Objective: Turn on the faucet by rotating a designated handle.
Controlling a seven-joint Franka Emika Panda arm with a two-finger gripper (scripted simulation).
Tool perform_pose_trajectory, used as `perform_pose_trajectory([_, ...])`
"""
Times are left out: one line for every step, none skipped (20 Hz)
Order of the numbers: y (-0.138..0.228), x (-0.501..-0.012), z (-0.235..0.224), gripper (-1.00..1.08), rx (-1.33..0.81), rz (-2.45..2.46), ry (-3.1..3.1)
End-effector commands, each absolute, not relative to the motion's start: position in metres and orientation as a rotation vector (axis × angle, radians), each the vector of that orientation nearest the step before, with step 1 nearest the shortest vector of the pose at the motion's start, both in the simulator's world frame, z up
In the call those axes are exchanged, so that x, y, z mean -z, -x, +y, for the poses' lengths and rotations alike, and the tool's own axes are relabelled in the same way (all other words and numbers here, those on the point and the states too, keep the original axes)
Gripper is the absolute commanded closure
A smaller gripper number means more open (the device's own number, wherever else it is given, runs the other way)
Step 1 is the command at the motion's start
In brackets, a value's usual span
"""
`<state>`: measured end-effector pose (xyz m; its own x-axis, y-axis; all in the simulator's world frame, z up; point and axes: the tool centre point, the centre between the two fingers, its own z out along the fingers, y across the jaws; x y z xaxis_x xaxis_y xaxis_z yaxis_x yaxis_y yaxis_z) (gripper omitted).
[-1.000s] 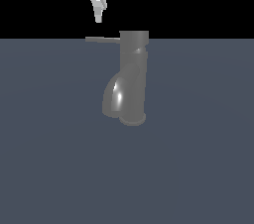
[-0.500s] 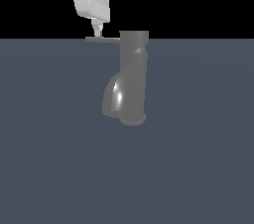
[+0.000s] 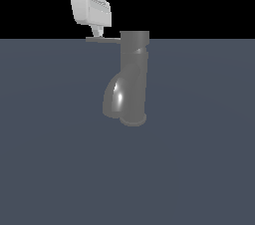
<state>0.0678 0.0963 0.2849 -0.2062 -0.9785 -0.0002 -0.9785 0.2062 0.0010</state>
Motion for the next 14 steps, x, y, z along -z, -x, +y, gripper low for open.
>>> perform_pose_trajectory([-0.068,-0.285,0.096,1.08,0.0,-2.444,-1.974])
perform_pose_trajectory([-0.068,-0.285,0.096,1.08,0.0,-2.444,-1.974])
perform_pose_trajectory([-0.068,-0.285,0.096,1.08,0.0,-2.444,-1.974])
perform_pose_trajectory([-0.068,-0.284,0.096,1.08,0.0,-2.443,-1.975])
perform_pose_trajectory([-0.066,-0.284,0.097,1.08,0.0,-2.443,-1.975])
perform_pose_trajectory([-0.063,-0.284,0.097,1.08,0.0,-2.443,-1.975])
perform_pose_trajectory([-0.06,-0.284,0.098,1.08,0.0,-2.443,-1.975])
perform_pose_trajectory([-0.057,-0.284,0.098,1.08,0.0,-2.443,-1.975])
perform_pose_trajectory([-0.054,-0.284,0.098,1.08,0.0,-2.443,-1.975])
perform_pose_trajectory([-0.051,-0.284,0.099,1.08,0.0,-2.443,-1.975])
perform_pose_trajectory([-0.049,-0.284,0.099,1.08,0.0,-2.443,-1.975])
perform_pose_trajectory([-0.046,-0.284,0.1,1.08,0.0,-2.443,-1.975])
perform_pose_trajectory([-0.043,-0.284,0.1,1.08,0.0,-2.443,-1.975])
perform_pose_trajectory([-0.04,-0.284,0.1,1.08,0.0,-2.443,-1.975])
